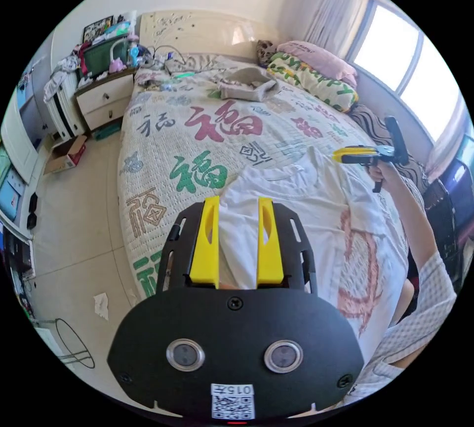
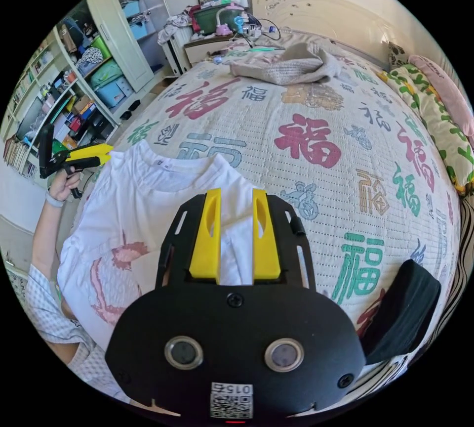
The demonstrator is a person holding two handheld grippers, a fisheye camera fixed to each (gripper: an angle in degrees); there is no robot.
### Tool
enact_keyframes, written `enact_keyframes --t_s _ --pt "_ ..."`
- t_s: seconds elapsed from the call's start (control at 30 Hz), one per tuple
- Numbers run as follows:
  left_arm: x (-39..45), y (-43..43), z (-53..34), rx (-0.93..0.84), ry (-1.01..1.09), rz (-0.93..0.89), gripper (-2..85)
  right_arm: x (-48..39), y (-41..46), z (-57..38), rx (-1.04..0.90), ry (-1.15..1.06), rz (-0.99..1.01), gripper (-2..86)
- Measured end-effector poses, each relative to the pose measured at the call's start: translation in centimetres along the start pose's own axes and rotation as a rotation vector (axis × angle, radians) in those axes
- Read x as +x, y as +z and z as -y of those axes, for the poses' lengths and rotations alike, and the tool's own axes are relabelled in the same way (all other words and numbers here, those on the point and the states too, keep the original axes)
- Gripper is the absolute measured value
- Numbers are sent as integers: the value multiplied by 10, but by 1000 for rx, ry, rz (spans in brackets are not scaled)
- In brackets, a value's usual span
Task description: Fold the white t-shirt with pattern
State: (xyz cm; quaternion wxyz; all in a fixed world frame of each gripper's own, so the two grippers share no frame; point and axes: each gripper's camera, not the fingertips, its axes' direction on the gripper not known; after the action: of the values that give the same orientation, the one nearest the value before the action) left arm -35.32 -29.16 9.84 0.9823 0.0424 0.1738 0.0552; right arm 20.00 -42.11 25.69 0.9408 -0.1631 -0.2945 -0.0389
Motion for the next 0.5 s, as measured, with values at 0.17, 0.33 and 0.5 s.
enact_keyframes --t_s 0.17,0.33,0.5 --pt "1 36 13 -118 36 74 87 8 4 -14 -57 -71 -45 92" --pt "18 31 10 -124 79 93 22 12 -14 -46 -58 -117 20 6" --pt "40 -14 -4 -42 110 97 7 19 -72 -98 68 -105 73 -7"
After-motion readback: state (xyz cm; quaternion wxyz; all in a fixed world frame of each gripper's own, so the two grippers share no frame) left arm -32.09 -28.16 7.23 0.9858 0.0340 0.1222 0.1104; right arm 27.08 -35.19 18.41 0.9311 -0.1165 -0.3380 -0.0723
